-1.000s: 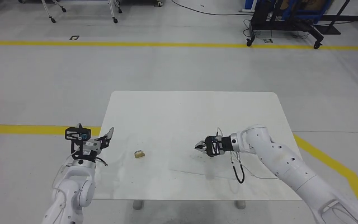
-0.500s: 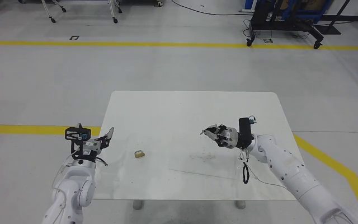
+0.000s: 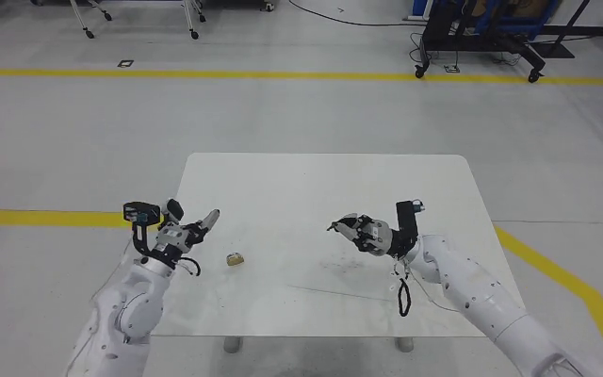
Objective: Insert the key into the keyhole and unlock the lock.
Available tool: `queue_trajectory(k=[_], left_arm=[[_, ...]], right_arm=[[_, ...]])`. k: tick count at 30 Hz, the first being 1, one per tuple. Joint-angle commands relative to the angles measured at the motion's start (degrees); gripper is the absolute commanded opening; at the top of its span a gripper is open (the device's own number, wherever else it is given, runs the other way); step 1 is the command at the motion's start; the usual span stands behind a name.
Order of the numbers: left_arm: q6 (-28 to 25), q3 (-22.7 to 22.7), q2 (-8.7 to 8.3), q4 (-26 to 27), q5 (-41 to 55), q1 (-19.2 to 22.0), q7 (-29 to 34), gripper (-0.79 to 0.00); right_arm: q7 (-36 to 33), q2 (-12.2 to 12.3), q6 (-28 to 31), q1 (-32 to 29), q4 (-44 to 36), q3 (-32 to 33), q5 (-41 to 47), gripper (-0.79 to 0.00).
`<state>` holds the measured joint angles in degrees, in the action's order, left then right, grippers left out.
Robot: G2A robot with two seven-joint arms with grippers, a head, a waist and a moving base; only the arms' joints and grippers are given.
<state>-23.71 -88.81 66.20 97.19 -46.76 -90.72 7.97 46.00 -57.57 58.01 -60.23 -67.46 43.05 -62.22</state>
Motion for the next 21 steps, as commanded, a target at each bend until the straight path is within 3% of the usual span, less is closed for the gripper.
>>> queue_trajectory(k=[1, 3, 6, 16, 19, 21], left_arm=[[-7.07, 2.41, 0.07, -4.13, 9.65, 4.98, 6.06, 0.000], [-10.58, 4.54, 0.16, -7.35, 16.77, 8.95, 11.19, 0.000], [-11.16, 6.68, 0.21, -9.96, 25.97, 13.15, 18.76, 0.000], [-11.20, 7.13, 0.33, -10.03, 27.79, 12.78, 18.13, 0.000], [-14.90, 9.97, 0.81, -13.36, 43.74, 13.62, 21.65, 0.000], [-16.40, 12.99, 1.11, -16.81, 59.44, 16.11, 29.99, 0.000]], right_arm=[[0.19, -0.80, -0.01, 1.73, 1.67, -3.11, 3.64, -0.785], [0.29, -1.68, -0.01, 2.61, 1.08, -6.20, 9.71, -0.785], [0.29, -2.07, -0.01, 4.33, 0.39, -10.84, 14.50, -0.785], [0.29, -2.07, -0.01, 4.33, 0.39, -10.84, 14.50, -0.785], [-0.92, -2.17, -0.83, 3.68, -0.31, -10.39, 15.88, -0.785], [-2.59, -2.39, -0.01, 2.80, -0.76, -10.35, 19.65, -0.785]])
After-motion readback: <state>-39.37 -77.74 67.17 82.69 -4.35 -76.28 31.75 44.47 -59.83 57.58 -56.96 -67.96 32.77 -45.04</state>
